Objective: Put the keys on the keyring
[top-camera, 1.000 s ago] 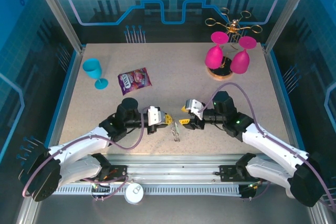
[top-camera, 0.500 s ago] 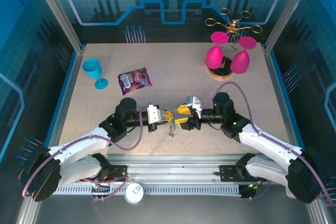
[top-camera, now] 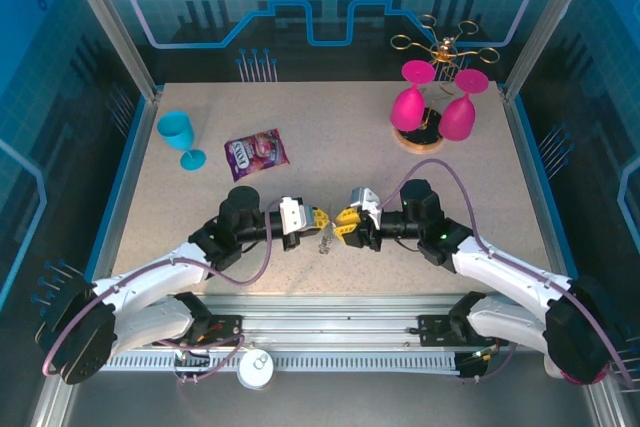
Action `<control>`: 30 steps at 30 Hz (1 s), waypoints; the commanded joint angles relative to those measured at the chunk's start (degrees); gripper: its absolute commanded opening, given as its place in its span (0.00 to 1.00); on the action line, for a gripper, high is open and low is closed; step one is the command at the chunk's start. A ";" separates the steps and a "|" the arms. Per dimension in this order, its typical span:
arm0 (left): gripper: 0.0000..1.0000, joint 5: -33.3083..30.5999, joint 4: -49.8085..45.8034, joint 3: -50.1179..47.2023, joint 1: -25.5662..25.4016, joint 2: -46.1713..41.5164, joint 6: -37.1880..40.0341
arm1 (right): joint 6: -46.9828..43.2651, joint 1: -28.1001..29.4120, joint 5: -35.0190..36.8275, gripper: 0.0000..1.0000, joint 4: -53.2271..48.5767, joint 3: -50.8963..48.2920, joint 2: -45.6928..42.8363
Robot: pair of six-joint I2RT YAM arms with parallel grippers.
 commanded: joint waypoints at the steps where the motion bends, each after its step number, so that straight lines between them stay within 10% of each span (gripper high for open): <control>1: 0.00 1.16 2.52 0.05 -0.28 0.04 -1.63 | -0.99 0.60 0.93 0.27 0.63 0.66 0.46; 6: 0.00 1.02 2.75 0.18 -0.23 0.40 -2.06 | -1.14 0.86 0.30 0.33 0.96 1.23 1.30; 16: 0.00 2.20 3.32 -0.20 -0.27 0.16 -3.43 | -6.73 0.12 4.27 0.01 -6.56 3.27 -1.87; 30: 0.00 10.72 9.48 1.00 -0.24 2.54 -7.28 | -19.44 1.36 2.76 0.00 -25.13 10.90 4.68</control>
